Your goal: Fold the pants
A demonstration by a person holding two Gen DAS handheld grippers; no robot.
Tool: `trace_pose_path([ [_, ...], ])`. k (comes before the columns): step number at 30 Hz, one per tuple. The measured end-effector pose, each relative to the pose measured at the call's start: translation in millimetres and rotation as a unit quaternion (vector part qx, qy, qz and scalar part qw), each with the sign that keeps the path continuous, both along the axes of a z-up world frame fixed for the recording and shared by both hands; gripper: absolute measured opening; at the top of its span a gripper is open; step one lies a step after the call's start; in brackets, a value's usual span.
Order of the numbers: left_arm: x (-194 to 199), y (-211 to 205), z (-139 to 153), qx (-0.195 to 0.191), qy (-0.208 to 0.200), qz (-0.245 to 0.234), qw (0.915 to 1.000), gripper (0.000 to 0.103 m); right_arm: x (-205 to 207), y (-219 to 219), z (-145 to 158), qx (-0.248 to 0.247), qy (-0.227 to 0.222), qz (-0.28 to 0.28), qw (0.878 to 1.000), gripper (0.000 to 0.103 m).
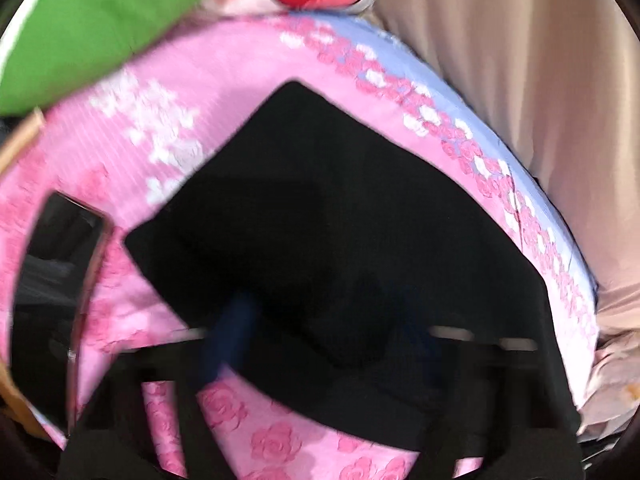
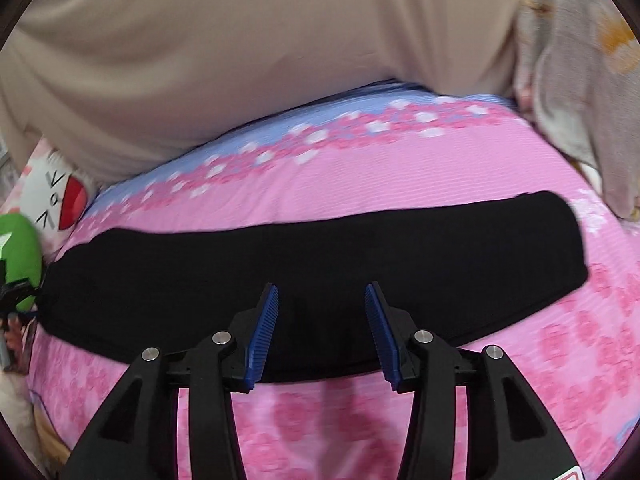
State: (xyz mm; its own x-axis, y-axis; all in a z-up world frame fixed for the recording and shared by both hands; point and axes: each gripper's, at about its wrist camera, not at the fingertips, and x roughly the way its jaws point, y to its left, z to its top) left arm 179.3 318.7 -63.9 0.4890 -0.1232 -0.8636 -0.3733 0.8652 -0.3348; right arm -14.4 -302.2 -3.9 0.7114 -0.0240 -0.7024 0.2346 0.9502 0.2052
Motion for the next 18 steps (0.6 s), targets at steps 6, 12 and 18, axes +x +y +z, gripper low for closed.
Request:
trace_pose_path([
  [6,-41,18,34,0.014,-0.033,-0.001,0.9994,0.010,2,30,0,0.000,-0.002,0.026,1.000,0.048],
  [12,-59,-7,9,0.149,0.054,-0.007,0.9874,0.035,6,20,-18,-0.025,0.028,-0.001,0.999,0.055],
  [18,-85,-76,66,0.246,-0.035,-0.020,0.9685,0.065,-23,-22,-6,-0.058,0.014,-0.050,0.997,0.060],
])
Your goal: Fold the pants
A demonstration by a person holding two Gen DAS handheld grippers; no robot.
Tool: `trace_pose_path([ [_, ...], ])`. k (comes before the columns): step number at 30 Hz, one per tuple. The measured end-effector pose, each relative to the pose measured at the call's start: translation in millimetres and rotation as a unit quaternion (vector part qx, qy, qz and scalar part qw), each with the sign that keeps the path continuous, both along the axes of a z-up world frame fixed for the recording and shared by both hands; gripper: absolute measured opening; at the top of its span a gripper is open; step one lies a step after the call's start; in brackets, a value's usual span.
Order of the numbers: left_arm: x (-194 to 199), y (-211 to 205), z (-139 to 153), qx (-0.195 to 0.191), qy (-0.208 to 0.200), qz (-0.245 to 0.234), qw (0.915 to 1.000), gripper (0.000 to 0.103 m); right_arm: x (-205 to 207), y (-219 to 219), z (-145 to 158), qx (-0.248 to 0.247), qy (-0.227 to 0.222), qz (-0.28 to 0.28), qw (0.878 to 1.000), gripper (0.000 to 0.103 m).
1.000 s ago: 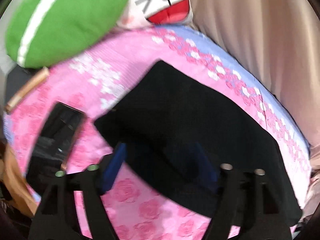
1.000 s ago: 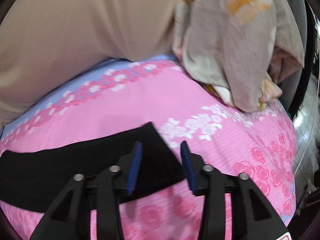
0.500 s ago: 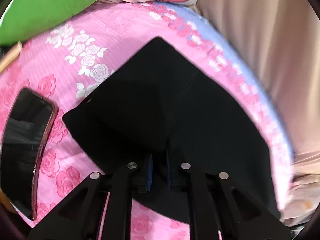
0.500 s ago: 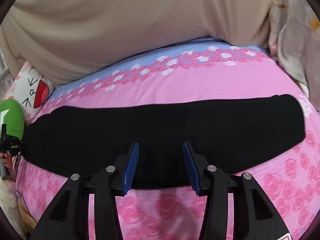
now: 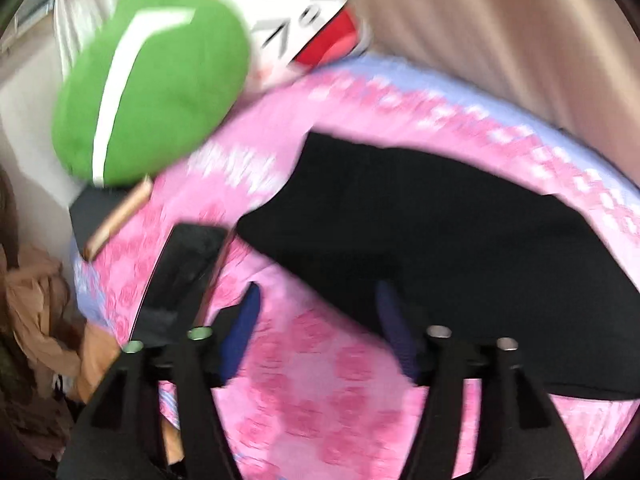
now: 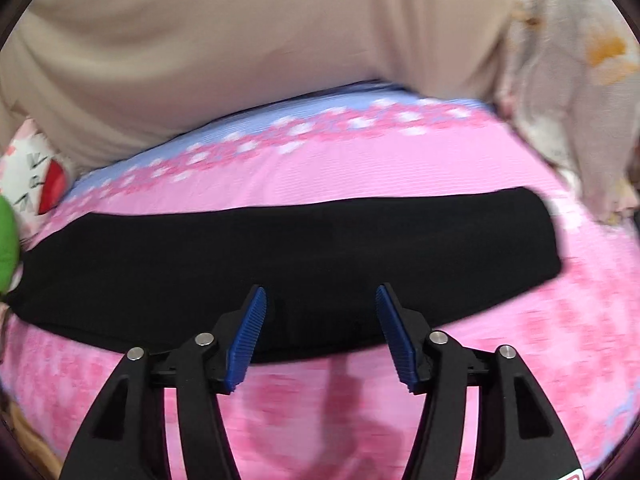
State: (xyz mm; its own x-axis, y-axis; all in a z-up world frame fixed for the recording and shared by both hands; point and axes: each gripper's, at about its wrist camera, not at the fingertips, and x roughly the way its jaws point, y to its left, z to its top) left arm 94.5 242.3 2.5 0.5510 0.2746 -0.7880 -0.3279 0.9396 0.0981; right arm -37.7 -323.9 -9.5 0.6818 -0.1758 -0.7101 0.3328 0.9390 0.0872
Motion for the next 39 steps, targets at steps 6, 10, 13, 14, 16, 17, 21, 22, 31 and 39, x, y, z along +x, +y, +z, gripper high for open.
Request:
trace_pose_path([
  [6,-6,-100,21,0.026,-0.063,-0.082,0.9943,0.086,-34,-93,-6,0.012,0.008,-0.106,0.994,0.061],
  [10,1,-158,5,0.010,-0.039,-0.139,0.9894,0.086,-24,-131,-8,0.006,0.007,-0.115,0.993,0.061],
  [13,7,-186,-12,0.002,-0.008,-0.159,0.9873,0.086,-3,-155,-7,-0.013,0.022,-0.115,0.993,0.067],
  [14,7,-191,-16,0.001,-0.003,-0.161,0.9870,0.087,6,-161,-8,-0.011,0.029,-0.103,0.994,0.075],
  [16,7,-197,-25,0.001,0.009,-0.163,0.9866,0.089,23,-172,-13,0.007,0.038,-0.072,0.997,0.044],
  [17,8,-199,-29,0.003,0.016,-0.160,0.9869,0.089,34,-176,-13,0.046,0.047,-0.040,0.997,0.010],
  [21,8,-201,-34,0.021,0.022,-0.148,0.9885,0.090,26,-162,48,0.007,-0.032,0.003,0.999,0.010],
  [22,9,-202,-36,0.029,0.020,-0.146,0.9887,0.090,24,-162,53,-0.011,-0.037,0.000,0.999,0.011],
  [31,17,-203,-55,0.047,0.035,-0.142,0.9881,0.092,14,-170,22,-0.042,0.030,-0.087,0.995,0.023],
  [39,17,-174,-66,0.013,0.048,-0.138,0.9891,0.094,116,40,46,0.051,0.001,0.207,0.977,0.040],
])
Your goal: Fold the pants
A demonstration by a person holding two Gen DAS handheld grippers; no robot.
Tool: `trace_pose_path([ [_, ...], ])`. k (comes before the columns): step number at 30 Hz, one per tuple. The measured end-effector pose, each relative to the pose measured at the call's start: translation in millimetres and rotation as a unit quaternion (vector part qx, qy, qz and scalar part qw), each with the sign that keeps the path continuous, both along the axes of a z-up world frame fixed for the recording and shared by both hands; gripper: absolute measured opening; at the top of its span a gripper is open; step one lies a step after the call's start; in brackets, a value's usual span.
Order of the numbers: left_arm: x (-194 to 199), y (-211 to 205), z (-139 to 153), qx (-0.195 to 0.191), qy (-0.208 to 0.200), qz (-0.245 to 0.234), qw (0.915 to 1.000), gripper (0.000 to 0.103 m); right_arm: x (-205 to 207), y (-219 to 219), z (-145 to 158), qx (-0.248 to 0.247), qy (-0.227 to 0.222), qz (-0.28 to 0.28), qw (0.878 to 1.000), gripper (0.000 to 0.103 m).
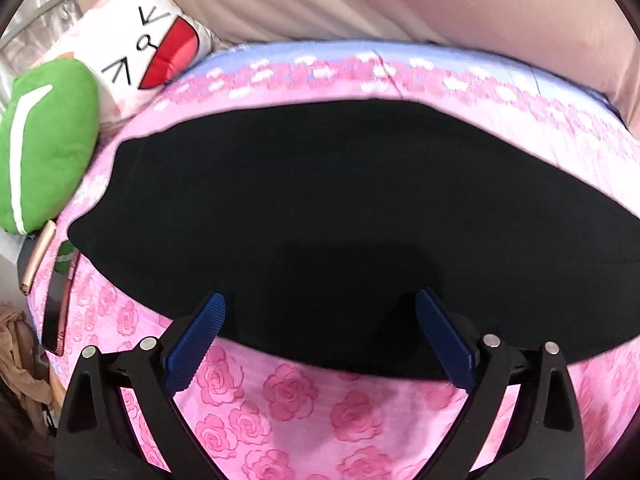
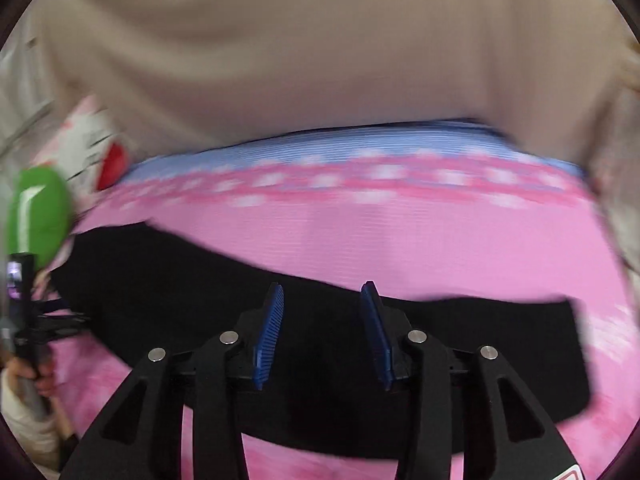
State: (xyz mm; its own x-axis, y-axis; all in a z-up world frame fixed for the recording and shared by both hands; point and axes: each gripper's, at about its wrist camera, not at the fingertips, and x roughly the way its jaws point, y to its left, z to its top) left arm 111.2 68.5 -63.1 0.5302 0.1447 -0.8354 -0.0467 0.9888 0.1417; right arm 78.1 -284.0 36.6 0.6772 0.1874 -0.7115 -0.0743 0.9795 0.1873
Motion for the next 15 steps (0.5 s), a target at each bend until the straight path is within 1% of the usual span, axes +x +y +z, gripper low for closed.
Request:
trace_pose_path([
  [2,-4,2,-13,0.001,0.020,-0.022,0.9996,0.094,35,60,-9,0.006,0.012,0.062,0.998,0.040],
  [3,-6,3,-15,-0.003,0.017,-0.028,0.9995,0.095,56,97,-15,0.002,0.019,0.091,0.996,0.040],
  [5,-13,8,-16,-0.011,0.014,-0.047,0.9988,0.095,88,146,-27,0.003,0.036,0.130,0.991,0.040],
  [6,-14,9,-16,-0.015,0.014,-0.051,0.9985,0.095,108,172,-34,-0.005,0.043,0.140,0.989,0.040],
  [8,-17,14,-19,-0.033,0.019,-0.056,0.9977,0.095,141,200,-40,-0.004,0.058,0.156,0.986,0.040],
  [9,-18,16,-20,-0.038,0.020,-0.061,0.9972,0.095,160,214,-42,0.007,0.065,0.158,0.985,0.040],
  [11,-19,18,-21,-0.046,0.020,-0.070,0.9963,0.095,194,228,-49,0.012,0.082,0.161,0.984,0.040],
  [12,-20,19,-22,-0.053,0.021,-0.072,0.9958,0.096,210,237,-56,0.013,0.096,0.152,0.984,0.040],
  [14,-20,22,-24,-0.058,0.027,-0.080,0.9947,0.096,230,249,-74,0.032,0.140,0.159,0.977,0.040],
  [15,-20,24,-26,-0.064,0.027,-0.081,0.9943,0.096,236,258,-82,0.033,0.159,0.167,0.972,0.036],
])
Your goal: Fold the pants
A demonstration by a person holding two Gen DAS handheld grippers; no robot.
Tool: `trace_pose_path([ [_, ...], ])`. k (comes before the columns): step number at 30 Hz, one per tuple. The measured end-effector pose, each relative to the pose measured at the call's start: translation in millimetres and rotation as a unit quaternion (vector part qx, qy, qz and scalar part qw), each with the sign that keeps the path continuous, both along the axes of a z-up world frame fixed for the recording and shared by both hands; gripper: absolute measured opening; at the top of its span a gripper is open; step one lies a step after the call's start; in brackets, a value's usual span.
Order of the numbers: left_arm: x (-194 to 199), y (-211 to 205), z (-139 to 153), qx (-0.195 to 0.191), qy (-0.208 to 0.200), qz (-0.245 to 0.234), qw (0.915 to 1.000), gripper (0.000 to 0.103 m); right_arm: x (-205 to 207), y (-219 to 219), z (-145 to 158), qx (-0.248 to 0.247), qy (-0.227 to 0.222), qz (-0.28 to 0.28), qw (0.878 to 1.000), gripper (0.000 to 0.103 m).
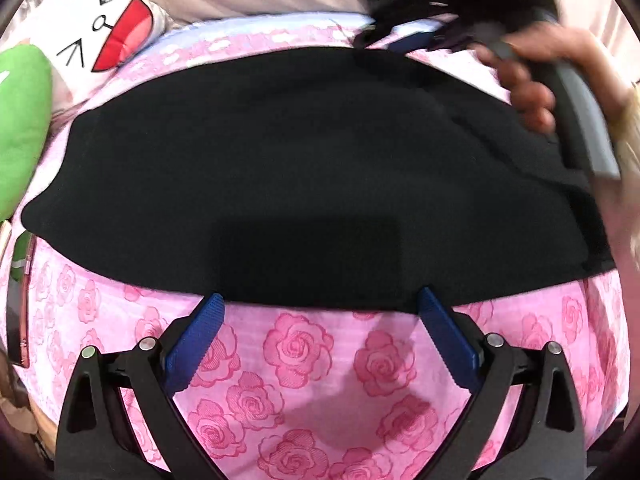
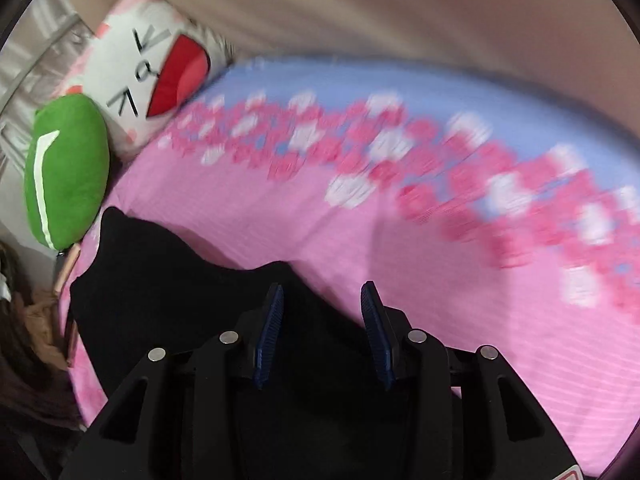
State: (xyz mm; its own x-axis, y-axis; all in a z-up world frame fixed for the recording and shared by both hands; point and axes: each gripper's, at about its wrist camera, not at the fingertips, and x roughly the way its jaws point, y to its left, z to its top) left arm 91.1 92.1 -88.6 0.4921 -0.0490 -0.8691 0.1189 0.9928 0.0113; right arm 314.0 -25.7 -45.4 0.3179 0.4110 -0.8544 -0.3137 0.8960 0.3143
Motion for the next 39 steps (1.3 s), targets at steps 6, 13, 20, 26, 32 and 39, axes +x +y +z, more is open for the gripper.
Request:
trace_pose_path([
  [6,-1,2,1,-0.005,-0.009,-0.014,0.9999,0.097,-5,35,21,-0.074,-0.107,0.021,0.991,0.000],
  [13,-11,14,12,-0.035,-0.013,-0.009,0.9993,0.095,-12,6,26,-0.085,-0.132,-0.022,0.987,0.001],
  [20,-10,21,50,-0.013,-0.073,0.022,0.9970,0.095,-147,-104,25,-0.041,-0.114,-0.074,0.990,0.008],
  [26,24,-3,41,-0.001,-0.051,0.044,0.9977,0.095,-250,-135,7,-0.084,-0.107,-0.069,0.988,0.008],
  [32,24,-4,56,0.006,-0.066,0.086,0.9941,0.096,-274,-101,22,-0.066,-0.147,-0.005,0.987,0.047],
  [39,10,10,78,0.019,-0.083,0.108,0.9905,0.096,-249,-47,-9,-0.101,-0.148,0.078,0.981,0.026],
])
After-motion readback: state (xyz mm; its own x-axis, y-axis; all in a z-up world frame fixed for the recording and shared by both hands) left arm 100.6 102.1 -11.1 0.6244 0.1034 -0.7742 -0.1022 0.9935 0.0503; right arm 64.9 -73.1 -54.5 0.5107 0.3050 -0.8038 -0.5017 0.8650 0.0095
